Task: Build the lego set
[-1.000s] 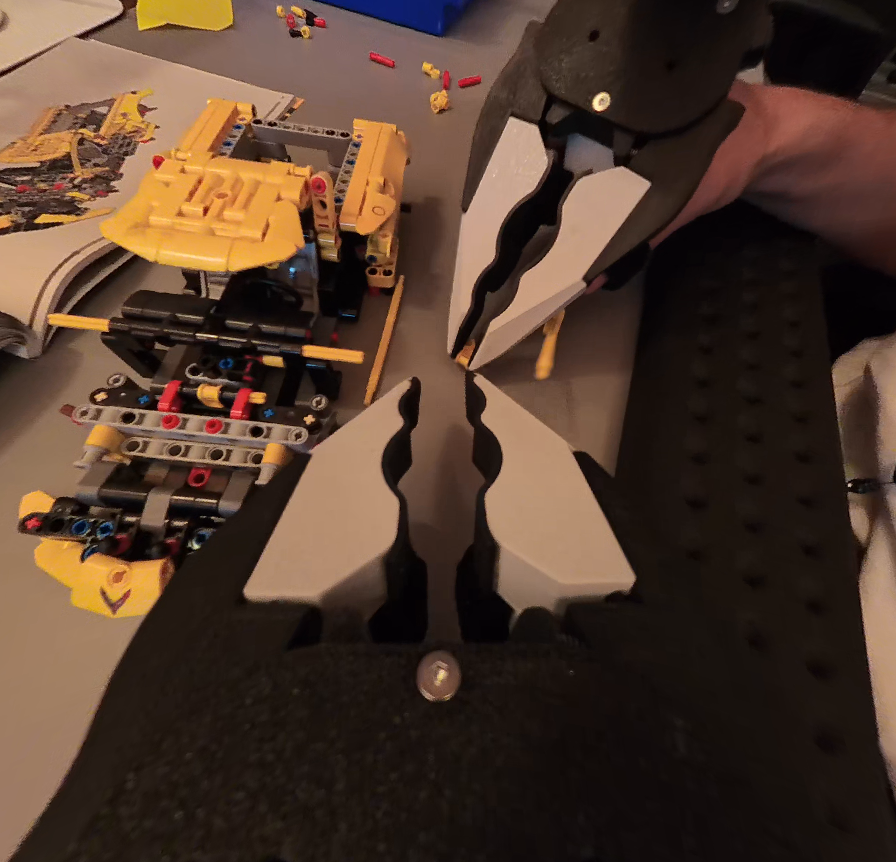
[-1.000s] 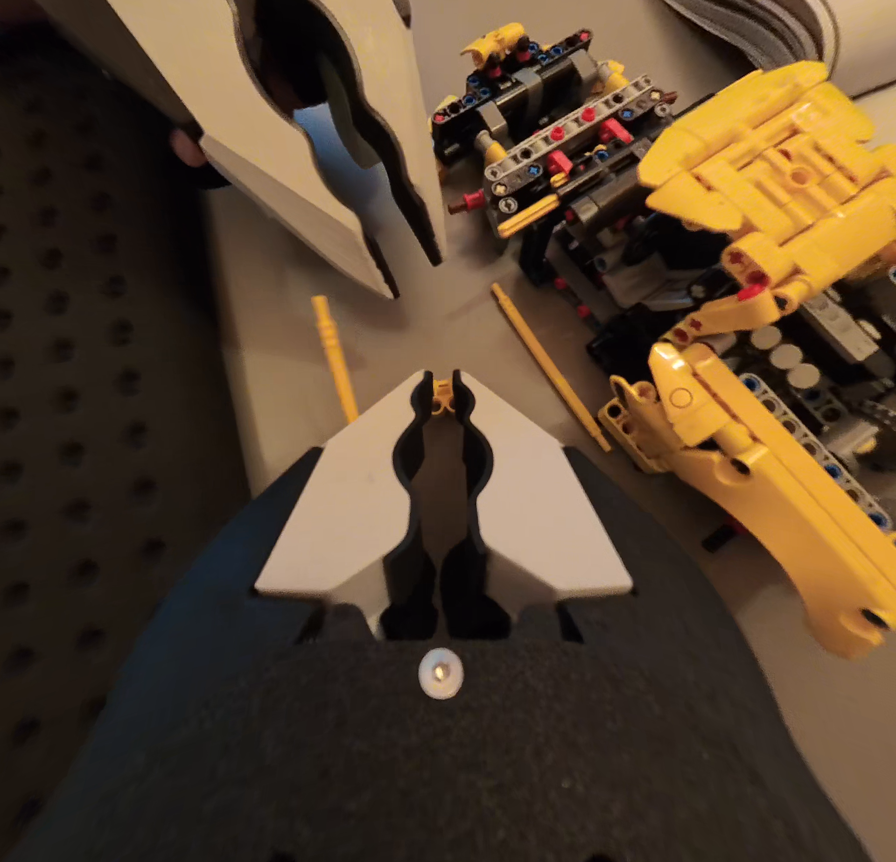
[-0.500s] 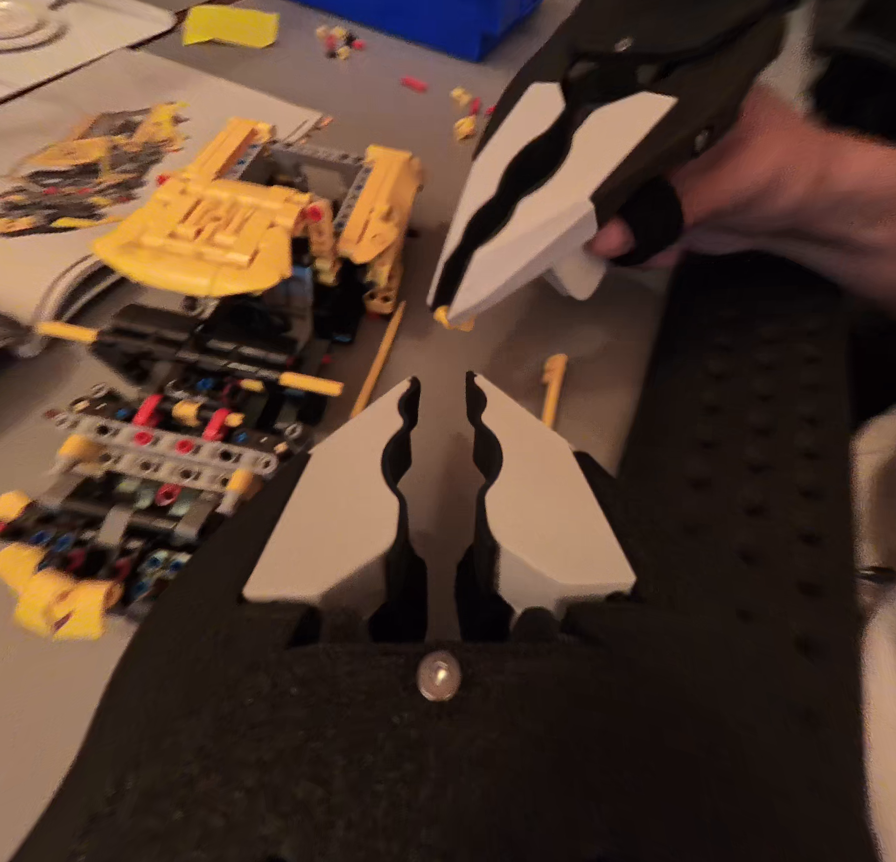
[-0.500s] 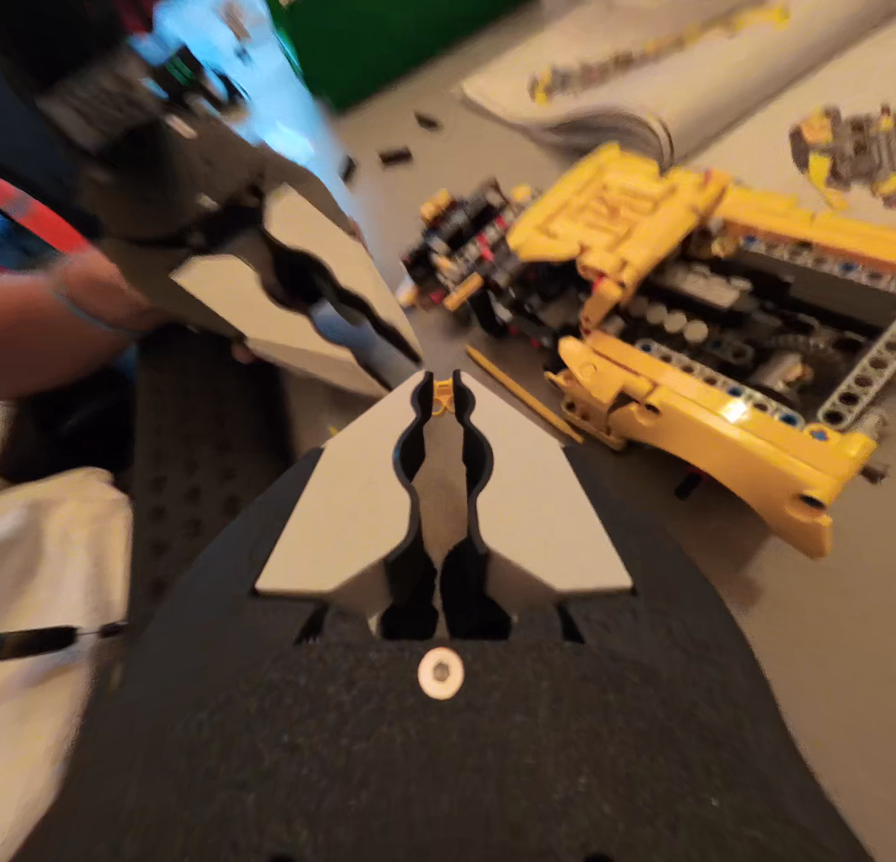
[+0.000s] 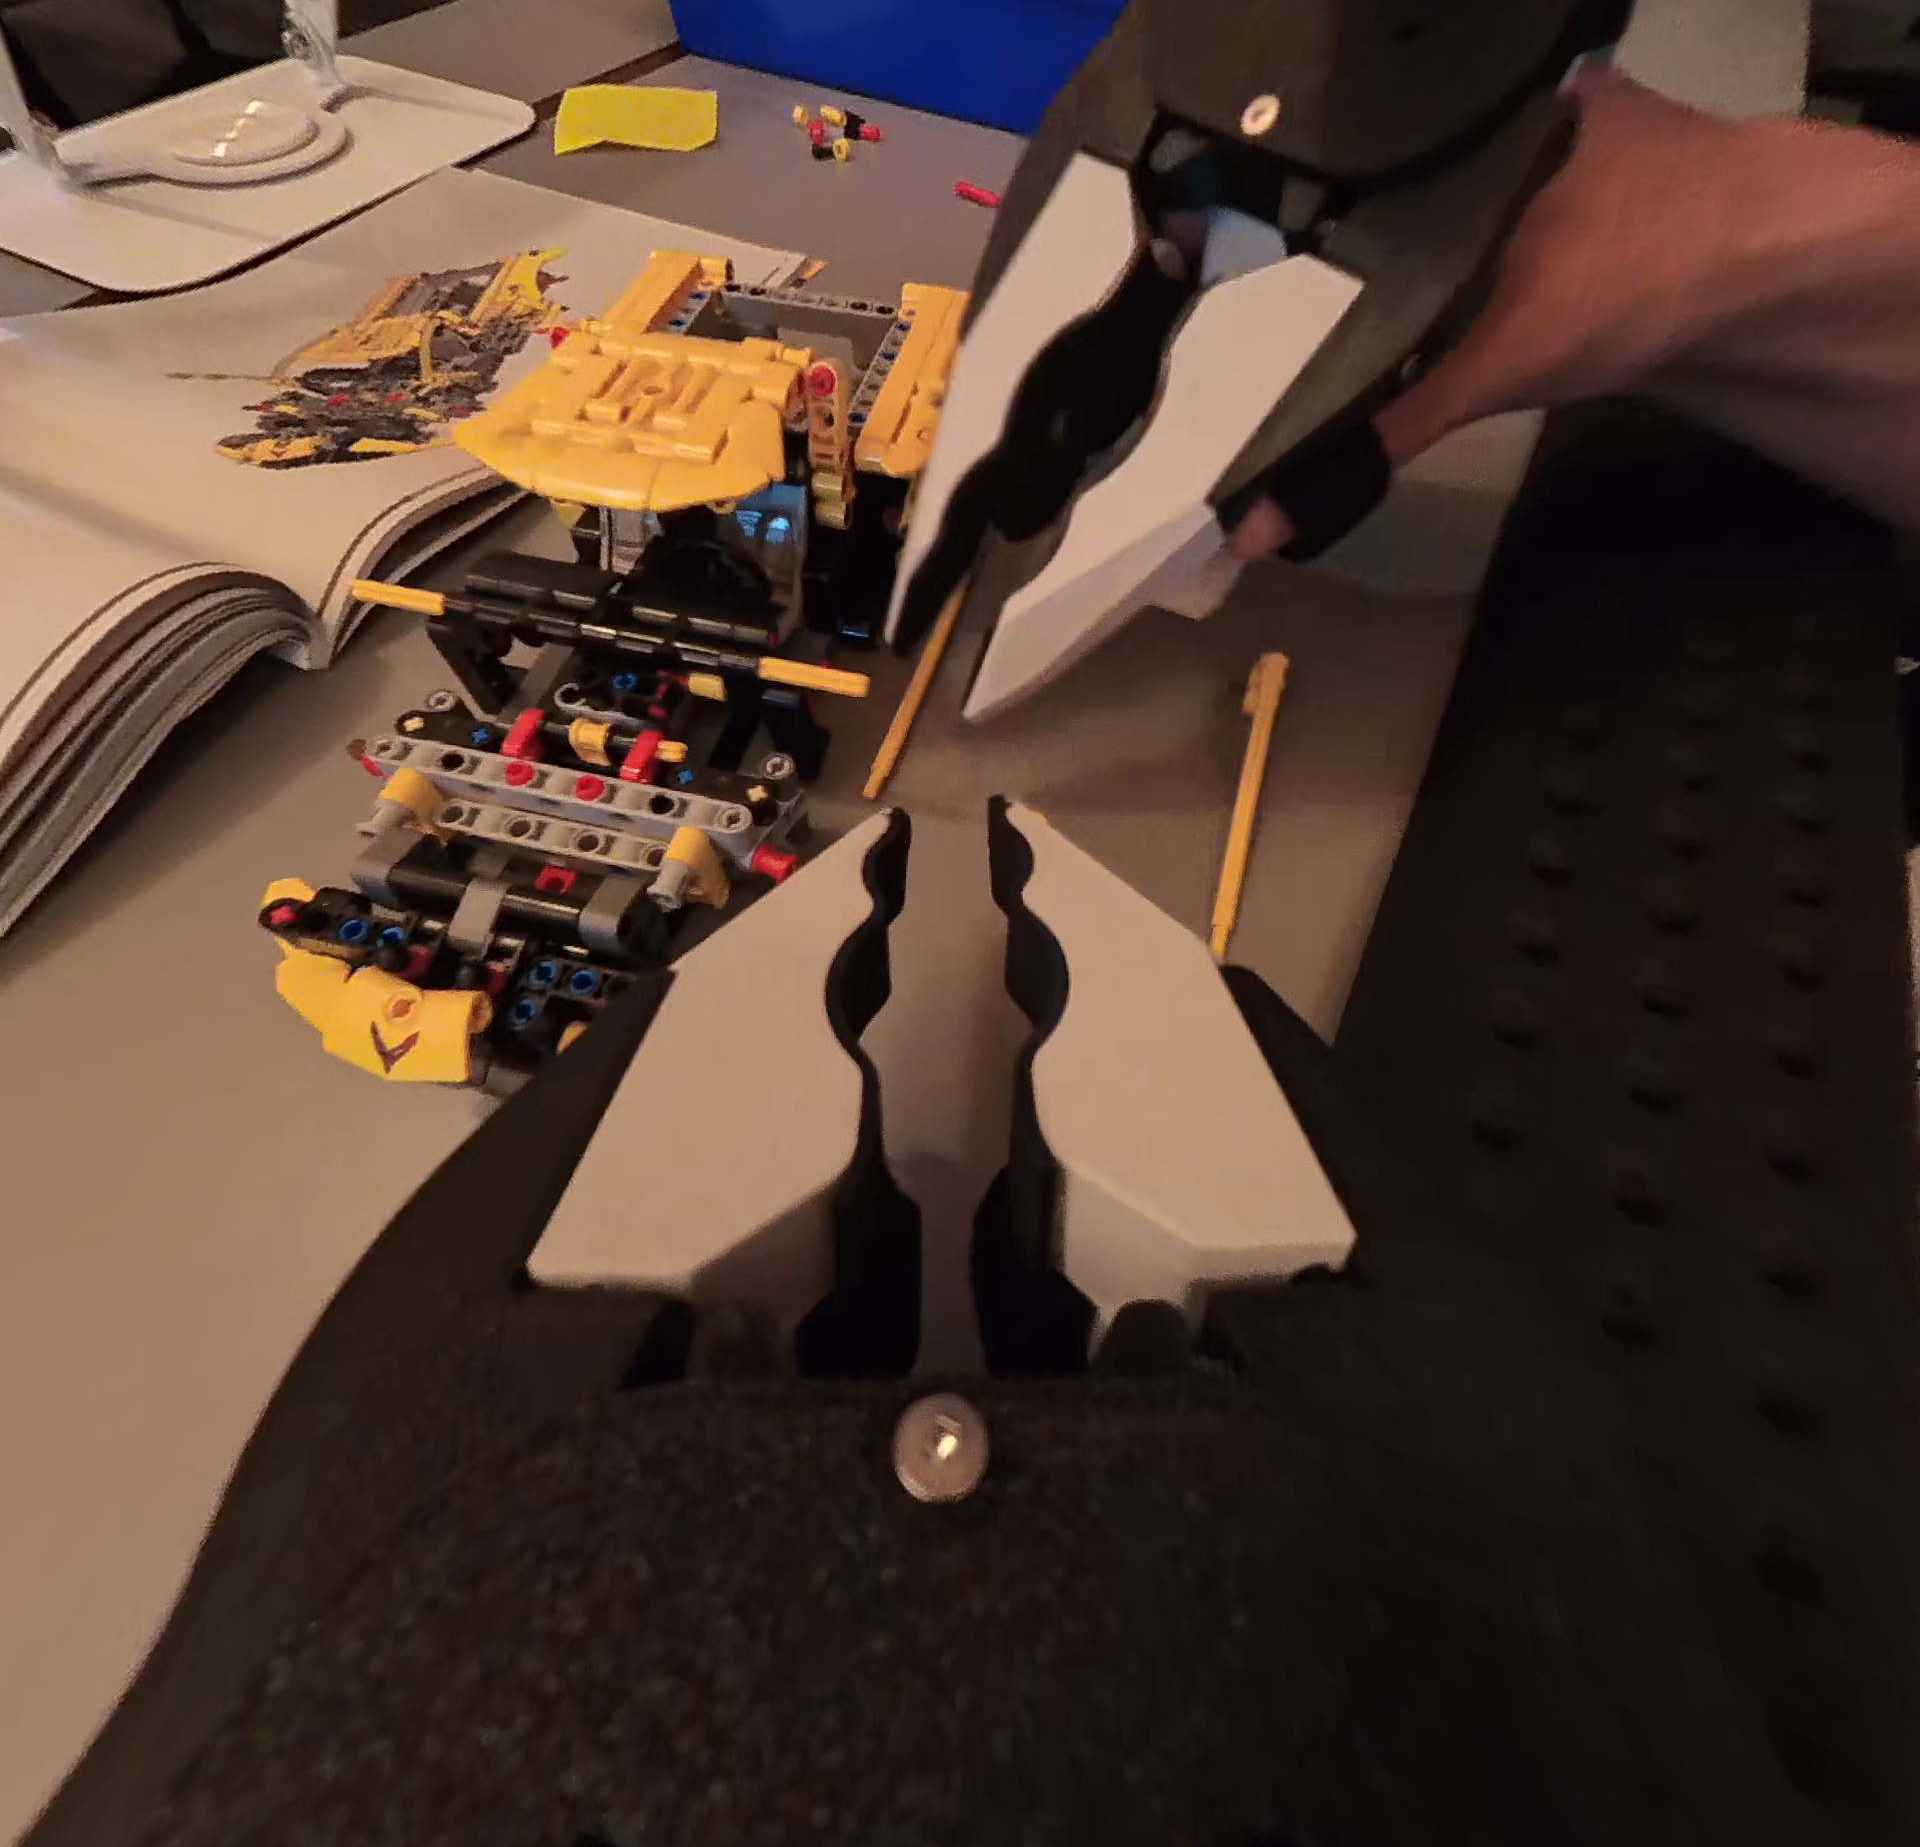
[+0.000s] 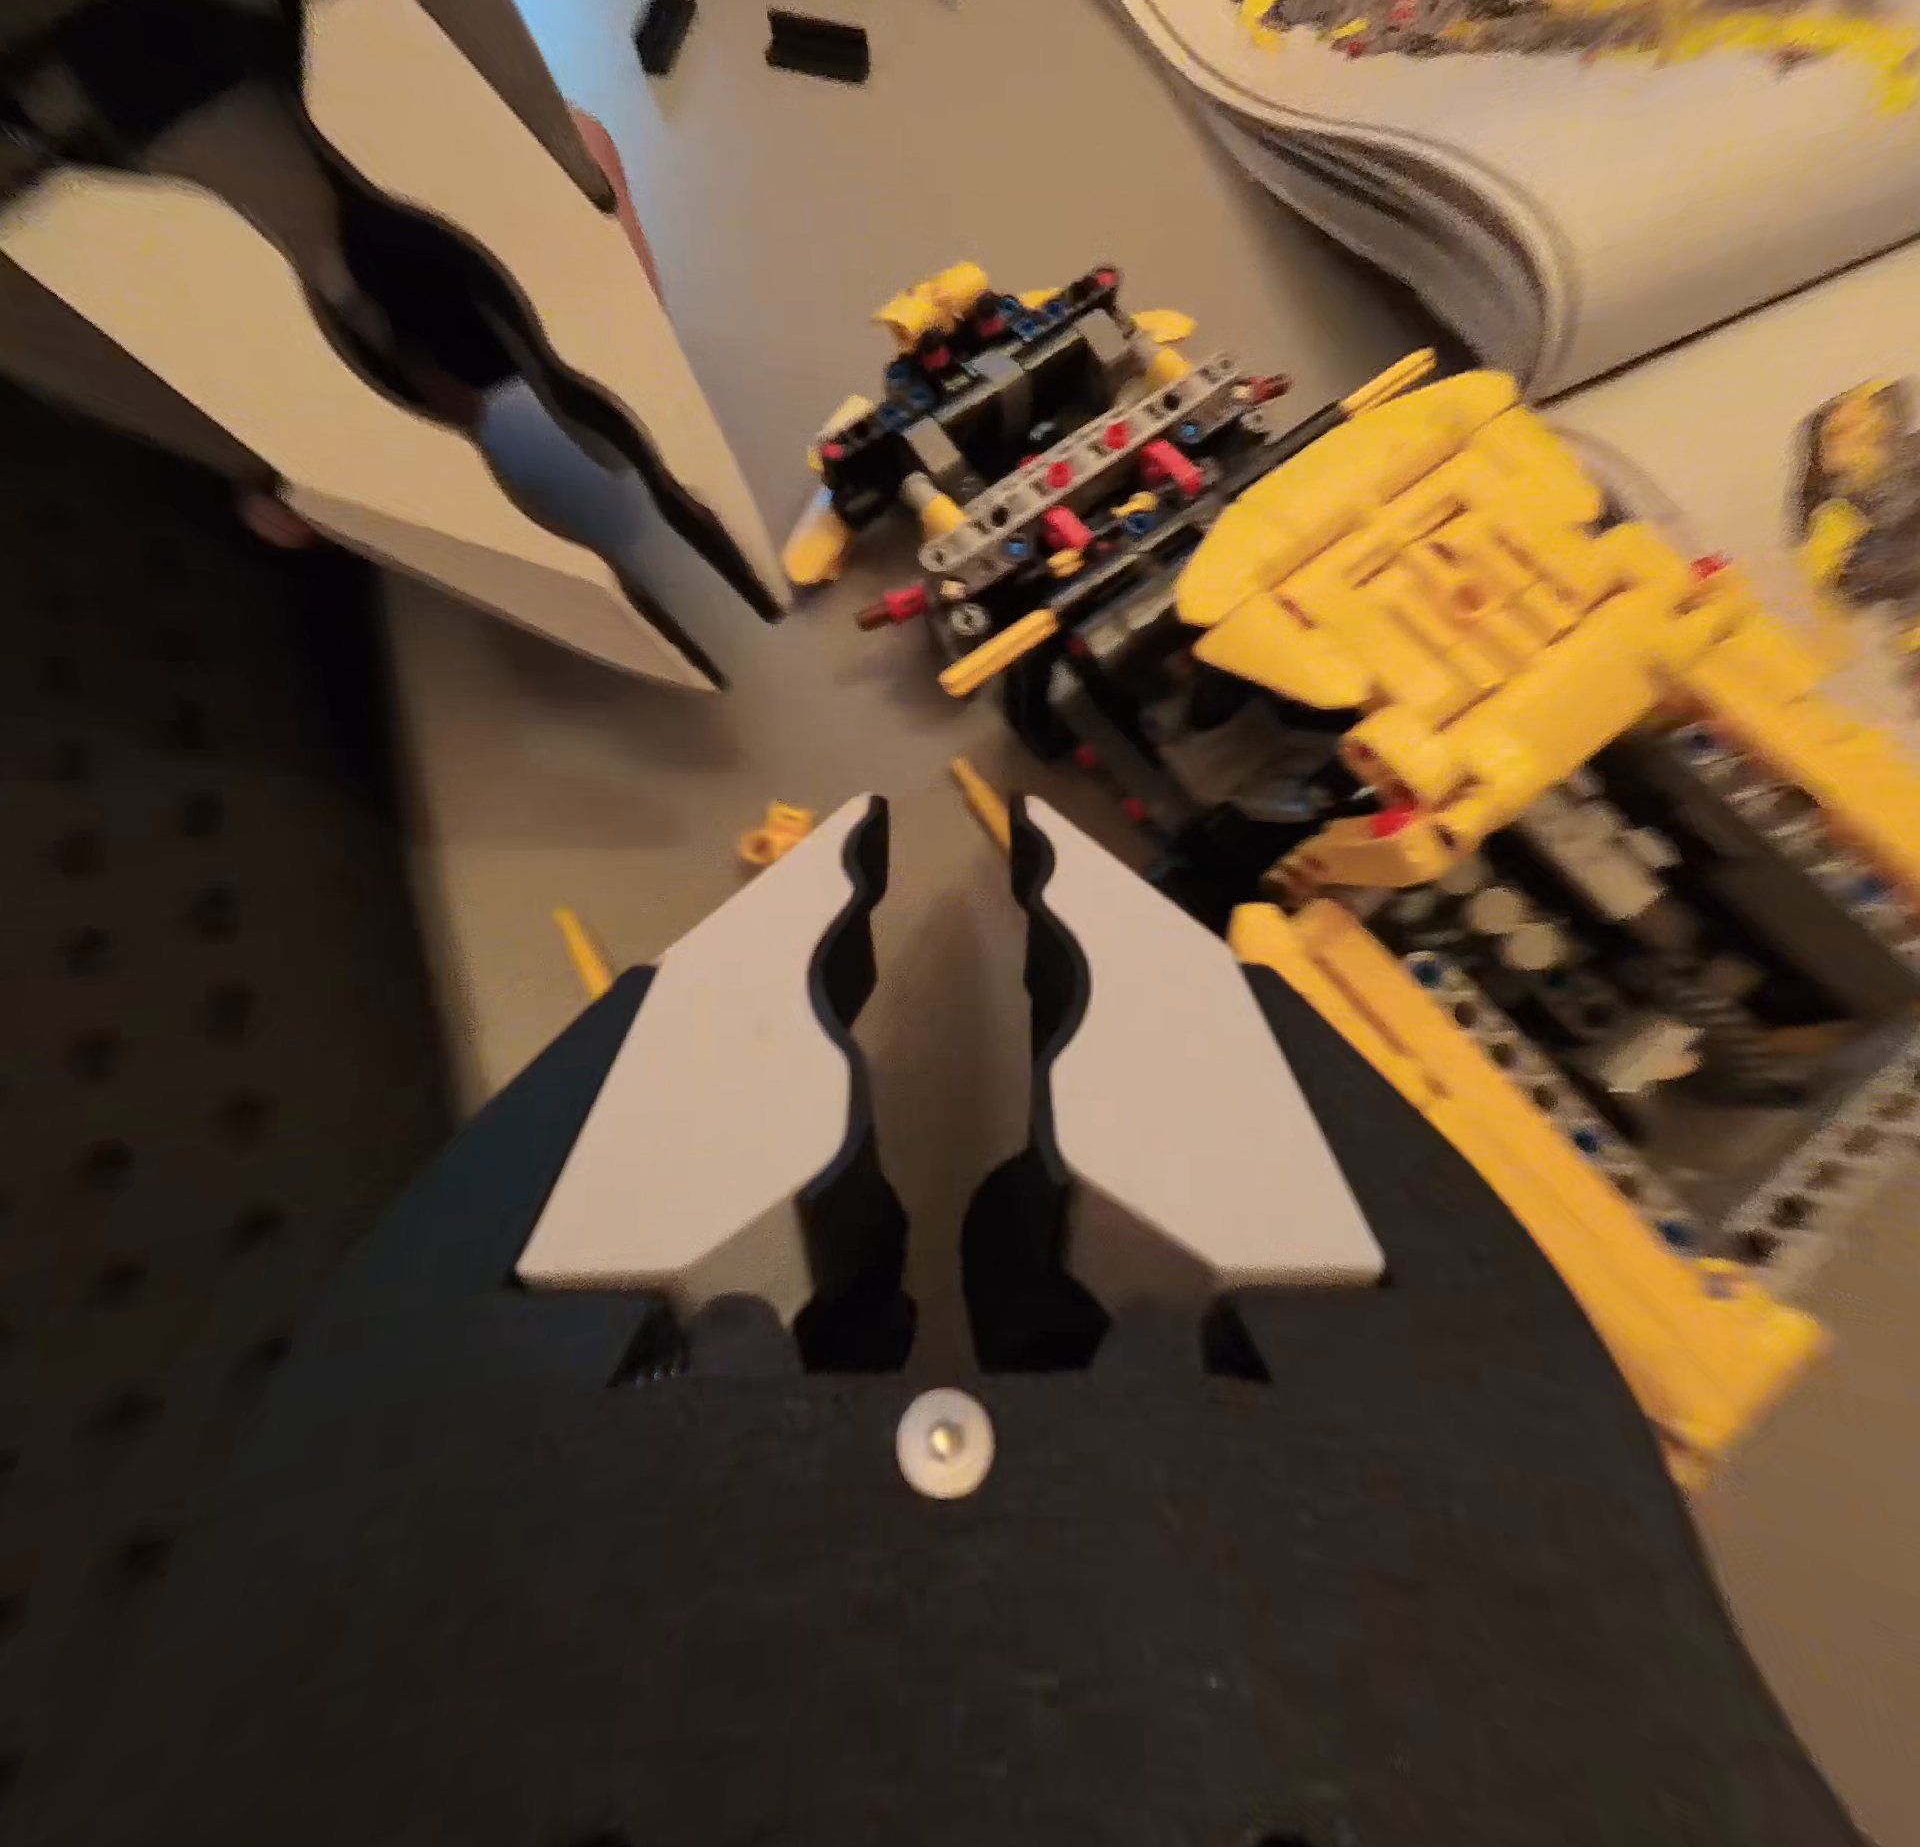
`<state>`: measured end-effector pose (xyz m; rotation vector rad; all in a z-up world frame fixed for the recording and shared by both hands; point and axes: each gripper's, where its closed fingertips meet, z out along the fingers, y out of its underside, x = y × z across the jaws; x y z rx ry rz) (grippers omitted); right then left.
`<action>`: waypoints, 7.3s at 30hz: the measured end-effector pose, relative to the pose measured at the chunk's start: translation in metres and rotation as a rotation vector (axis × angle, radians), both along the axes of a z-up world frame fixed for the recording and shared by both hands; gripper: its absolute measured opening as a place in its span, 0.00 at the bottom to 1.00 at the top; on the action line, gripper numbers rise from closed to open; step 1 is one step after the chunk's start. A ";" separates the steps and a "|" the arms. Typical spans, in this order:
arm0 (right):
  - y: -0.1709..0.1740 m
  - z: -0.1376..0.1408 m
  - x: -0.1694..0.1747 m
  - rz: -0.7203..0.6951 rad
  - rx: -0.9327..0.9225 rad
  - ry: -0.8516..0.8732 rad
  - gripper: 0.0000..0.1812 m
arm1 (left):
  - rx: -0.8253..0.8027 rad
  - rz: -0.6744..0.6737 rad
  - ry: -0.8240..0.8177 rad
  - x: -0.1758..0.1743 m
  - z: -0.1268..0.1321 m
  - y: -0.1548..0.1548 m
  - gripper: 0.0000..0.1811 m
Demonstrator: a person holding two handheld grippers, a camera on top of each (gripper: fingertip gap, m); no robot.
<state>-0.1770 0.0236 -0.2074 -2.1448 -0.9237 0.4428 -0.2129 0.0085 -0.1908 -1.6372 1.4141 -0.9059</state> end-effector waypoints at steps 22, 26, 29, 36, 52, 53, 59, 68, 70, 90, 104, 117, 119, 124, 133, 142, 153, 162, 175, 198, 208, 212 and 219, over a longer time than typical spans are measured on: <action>-0.032 0.021 -0.013 0.222 -0.071 0.206 0.01 | 0.480 0.001 0.199 0.004 -0.015 0.000 0.09; -0.035 0.038 -0.013 0.253 0.009 0.273 0.01 | 0.228 -0.006 0.019 0.010 0.009 -0.008 0.09; -0.034 0.065 -0.017 0.245 0.074 0.445 0.01 | -0.039 -0.079 -0.086 0.014 0.020 -0.021 0.13; -0.030 0.107 -0.025 0.212 -0.032 0.890 0.01 | -0.200 -0.096 -0.357 0.033 0.068 -0.032 0.13; -0.032 0.102 -0.014 0.216 -0.129 0.941 0.07 | -0.249 -0.173 -0.334 0.025 0.071 -0.032 0.01; -0.031 0.101 -0.014 0.207 -0.133 0.938 0.10 | -0.214 -0.170 -0.298 0.025 0.067 -0.032 0.01; -0.029 0.091 -0.014 0.204 -0.140 0.842 0.02 | -0.048 -0.163 -0.129 0.027 0.051 -0.035 0.02; 0.003 0.125 0.008 0.014 -0.095 1.162 0.02 | -0.209 -0.040 -0.394 0.048 0.095 -0.059 0.05; -0.005 0.146 0.000 0.091 -0.092 1.277 0.01 | -0.399 0.017 -0.455 0.059 0.085 -0.052 0.14; -0.045 0.110 -0.004 0.347 0.319 0.558 0.11 | -0.785 -0.211 -0.583 0.027 0.093 -0.042 0.01; -0.058 0.101 -0.008 0.415 0.408 0.465 0.06 | -0.857 -0.284 -0.537 0.029 0.086 -0.052 0.01; -0.054 0.098 -0.016 0.390 0.484 0.401 0.02 | -0.876 -0.244 -0.583 0.029 0.089 -0.044 0.02; -0.054 0.098 -0.017 0.388 0.481 0.403 0.02 | -0.866 -0.237 -0.583 0.028 0.088 -0.044 0.02; -0.054 0.097 -0.016 0.389 0.494 0.394 0.02 | -0.876 -0.240 -0.581 0.029 0.088 -0.044 0.02; -0.049 0.044 -0.013 0.372 0.165 0.255 0.16 | -0.528 -0.050 -0.392 -0.017 0.063 0.004 0.02; -0.031 -0.021 -0.019 0.332 -0.091 -0.106 0.16 | -0.311 0.016 -0.260 -0.025 0.038 0.015 0.02; -0.041 -0.025 -0.038 0.192 -0.143 -0.030 0.09 | -0.258 -0.020 -0.181 -0.017 0.027 0.005 0.02; -0.043 -0.014 -0.044 0.363 0.012 -0.059 0.16 | -0.279 -0.030 -0.191 -0.017 0.027 0.005 0.02; -0.026 -0.018 -0.041 0.431 0.152 -0.186 0.08 | -0.427 -0.071 -0.213 -0.016 0.027 0.005 0.02; -0.007 0.038 -0.038 0.364 0.473 0.009 0.08 | -0.475 -0.055 -0.295 -0.008 0.038 0.007 0.02; -0.008 0.044 -0.038 0.346 0.506 0.008 0.08 | -0.486 -0.066 -0.297 -0.008 0.039 0.006 0.02; -0.009 0.043 -0.039 0.345 0.510 0.002 0.08 | -0.486 -0.069 -0.288 -0.007 0.038 0.005 0.02; -0.010 0.043 -0.038 0.341 0.508 0.006 0.08 | -0.470 -0.072 -0.286 -0.007 0.038 0.004 0.02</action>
